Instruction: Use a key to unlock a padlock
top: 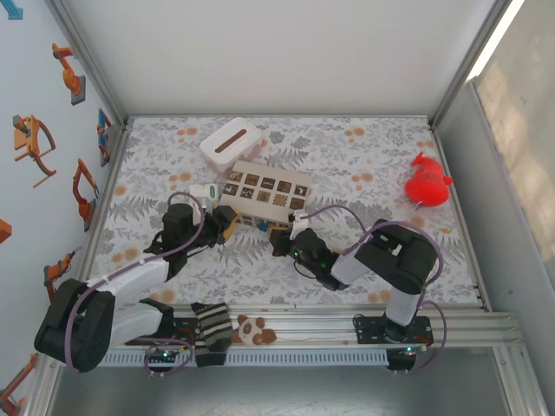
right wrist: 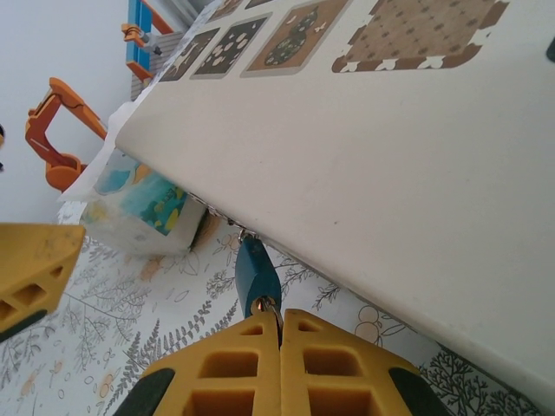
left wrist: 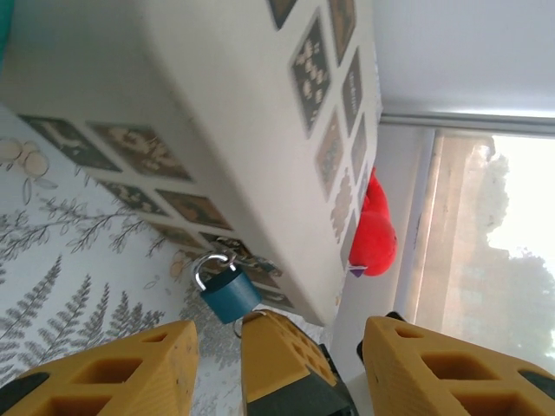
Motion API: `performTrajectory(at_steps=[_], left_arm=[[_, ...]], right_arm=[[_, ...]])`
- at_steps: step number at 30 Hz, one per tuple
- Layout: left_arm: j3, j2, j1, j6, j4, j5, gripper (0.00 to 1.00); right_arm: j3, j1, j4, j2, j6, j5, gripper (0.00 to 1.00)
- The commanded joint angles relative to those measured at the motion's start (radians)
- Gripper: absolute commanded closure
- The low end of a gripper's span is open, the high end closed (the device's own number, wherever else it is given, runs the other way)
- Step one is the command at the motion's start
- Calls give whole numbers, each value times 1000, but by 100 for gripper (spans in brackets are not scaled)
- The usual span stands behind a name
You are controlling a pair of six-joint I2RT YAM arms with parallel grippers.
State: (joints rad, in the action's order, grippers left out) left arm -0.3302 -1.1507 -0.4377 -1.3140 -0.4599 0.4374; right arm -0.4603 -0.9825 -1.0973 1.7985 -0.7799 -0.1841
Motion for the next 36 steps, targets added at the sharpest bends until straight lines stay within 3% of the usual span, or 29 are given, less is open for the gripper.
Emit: performTrajectory(at_steps=[1, 11, 17, 23, 29, 36], left_arm=[[10, -19, -32, -42, -59, -15, 47], [65, -248, -117, -191, -439, -56, 50], [58, -428, -152, -227, -683, -79, 56], [43, -514, -186, -251, -756, -102, 60], [47, -643, -222, -302, -938, -126, 65], [37, -652, -253, -296, -939, -160, 68]], right_arm=[[-4, -21, -10, 19, -51, -58, 100], [-18, -51, 84, -30, -84, -98, 100], [-18, -51, 79, -28, -81, -92, 100], [-18, -51, 79, -33, -77, -90, 100], [-20, -50, 91, -45, -75, -91, 100], [-29, -50, 120, -76, -90, -89, 100]])
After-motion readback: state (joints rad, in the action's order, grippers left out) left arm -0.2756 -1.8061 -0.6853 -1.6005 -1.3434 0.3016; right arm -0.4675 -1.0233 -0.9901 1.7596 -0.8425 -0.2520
